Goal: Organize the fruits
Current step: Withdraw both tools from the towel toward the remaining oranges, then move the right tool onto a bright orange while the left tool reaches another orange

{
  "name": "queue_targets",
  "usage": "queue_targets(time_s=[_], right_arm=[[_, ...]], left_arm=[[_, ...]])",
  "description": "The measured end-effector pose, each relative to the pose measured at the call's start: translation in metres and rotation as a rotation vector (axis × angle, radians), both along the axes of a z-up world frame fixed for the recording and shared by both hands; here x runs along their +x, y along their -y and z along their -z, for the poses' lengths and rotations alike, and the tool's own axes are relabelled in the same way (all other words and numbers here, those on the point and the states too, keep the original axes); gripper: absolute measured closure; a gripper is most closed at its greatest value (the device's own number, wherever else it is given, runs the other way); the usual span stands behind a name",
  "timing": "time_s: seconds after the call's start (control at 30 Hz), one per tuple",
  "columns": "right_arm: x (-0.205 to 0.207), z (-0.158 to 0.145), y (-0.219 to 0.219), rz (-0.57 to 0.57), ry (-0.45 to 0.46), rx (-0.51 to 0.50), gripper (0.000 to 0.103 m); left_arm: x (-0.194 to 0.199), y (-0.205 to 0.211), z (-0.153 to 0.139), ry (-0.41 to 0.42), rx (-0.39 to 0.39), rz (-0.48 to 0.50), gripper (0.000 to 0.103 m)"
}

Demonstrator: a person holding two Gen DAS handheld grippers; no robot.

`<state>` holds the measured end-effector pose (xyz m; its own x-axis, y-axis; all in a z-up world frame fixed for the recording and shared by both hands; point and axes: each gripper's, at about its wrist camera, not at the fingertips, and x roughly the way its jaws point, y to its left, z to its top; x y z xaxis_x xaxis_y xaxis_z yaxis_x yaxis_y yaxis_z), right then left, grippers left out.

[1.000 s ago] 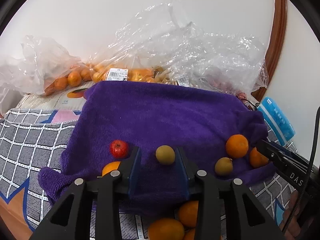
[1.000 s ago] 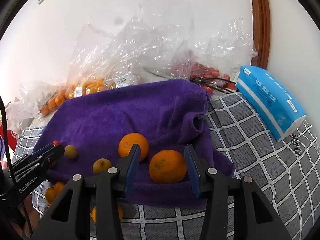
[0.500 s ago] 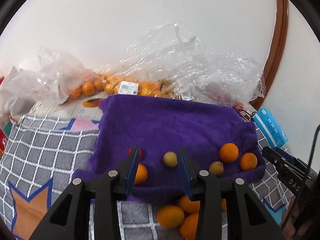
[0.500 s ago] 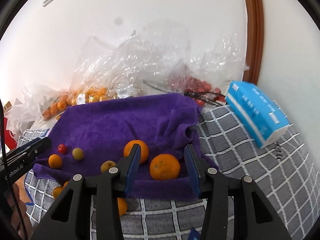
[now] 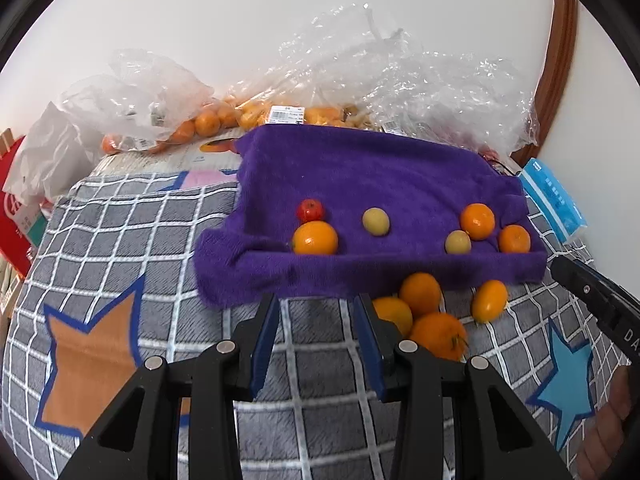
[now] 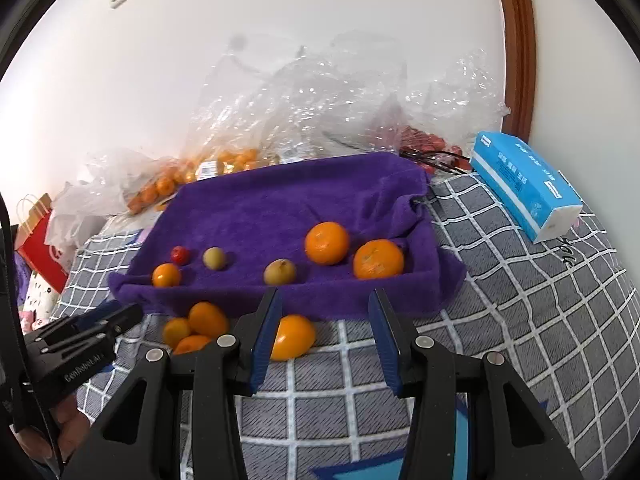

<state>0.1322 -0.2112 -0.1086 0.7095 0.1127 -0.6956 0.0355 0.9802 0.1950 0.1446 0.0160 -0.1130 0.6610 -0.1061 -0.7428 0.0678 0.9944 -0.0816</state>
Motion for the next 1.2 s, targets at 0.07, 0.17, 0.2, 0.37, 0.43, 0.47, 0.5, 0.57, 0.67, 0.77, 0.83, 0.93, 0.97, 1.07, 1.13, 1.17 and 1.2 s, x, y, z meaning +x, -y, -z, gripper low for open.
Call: queue_targets(time_s=[0.07, 0.17, 0.2, 0.37, 0.43, 0.47, 0.5, 0.57, 0.67, 0.77, 0.83, 0.93, 0.97, 1.07, 1.13, 1.17, 1.2], right_arm=[[-0.006, -0.001, -0.006, 0.005, 0.001, -0.027, 0.058], [-0.011, 0.000, -0.011, 0.005, -0.001, -0.042, 0.058], [-0.012, 0.000, -0.011, 0.006, 0.000, -0.038, 0.058], [-0.012, 0.008, -0.010, 0.008, -0.022, 0.002, 0.058], [-0.008, 0.017, -0.011, 0.009, -0.058, 0.001, 0.058], [-0.007, 0.021, -0.011, 0.003, -0.069, 0.011, 0.058], [-0.005, 0.025, -0.012, -0.008, -0.083, 0.028, 0.058], [0.000, 0.033, -0.014, -0.027, -0.110, 0.061, 0.058], [0.005, 0.040, -0.019, -0.043, -0.120, 0.065, 0.058], [0.013, 0.046, -0.023, -0.054, -0.128, 0.076, 0.058], [0.017, 0.049, -0.025, -0.058, -0.134, 0.085, 0.058], [0.024, 0.054, -0.031, -0.066, -0.146, 0.089, 0.060], [0.025, 0.055, -0.032, -0.064, -0.144, 0.082, 0.060], [0.030, 0.054, -0.036, -0.059, -0.132, 0.047, 0.060], [0.034, 0.055, -0.037, -0.058, -0.128, 0.040, 0.060], [0.037, 0.057, -0.038, -0.059, -0.131, 0.031, 0.060], [0.040, 0.060, -0.039, -0.058, -0.141, 0.017, 0.060]], left_arm=[[-0.008, -0.004, -0.002, 0.000, 0.004, -0.004, 0.066], [-0.016, -0.010, -0.001, -0.005, 0.003, -0.010, 0.066], [-0.018, -0.013, -0.001, -0.008, 0.005, -0.013, 0.066], [-0.022, -0.025, 0.006, -0.034, 0.005, -0.028, 0.066], [-0.022, -0.030, 0.007, -0.037, 0.005, -0.033, 0.066], [-0.022, -0.032, 0.008, -0.037, 0.005, -0.036, 0.066], [-0.022, -0.034, 0.010, -0.039, 0.004, -0.038, 0.066], [-0.021, -0.041, 0.012, -0.048, -0.008, -0.049, 0.066], [-0.016, -0.046, 0.015, -0.070, -0.033, -0.058, 0.066], [-0.013, -0.049, 0.016, -0.077, -0.055, -0.051, 0.066], [-0.012, -0.048, 0.017, -0.075, -0.049, -0.051, 0.066], [-0.010, -0.050, 0.019, -0.081, -0.055, -0.055, 0.066], [-0.010, -0.051, 0.020, -0.085, -0.060, -0.057, 0.066], [-0.008, -0.055, 0.021, -0.096, -0.075, -0.057, 0.066], [-0.008, -0.056, 0.022, -0.097, -0.084, -0.056, 0.066], [-0.008, -0.056, 0.022, -0.095, -0.085, -0.052, 0.066], [-0.008, -0.056, 0.022, -0.093, -0.085, -0.050, 0.066]])
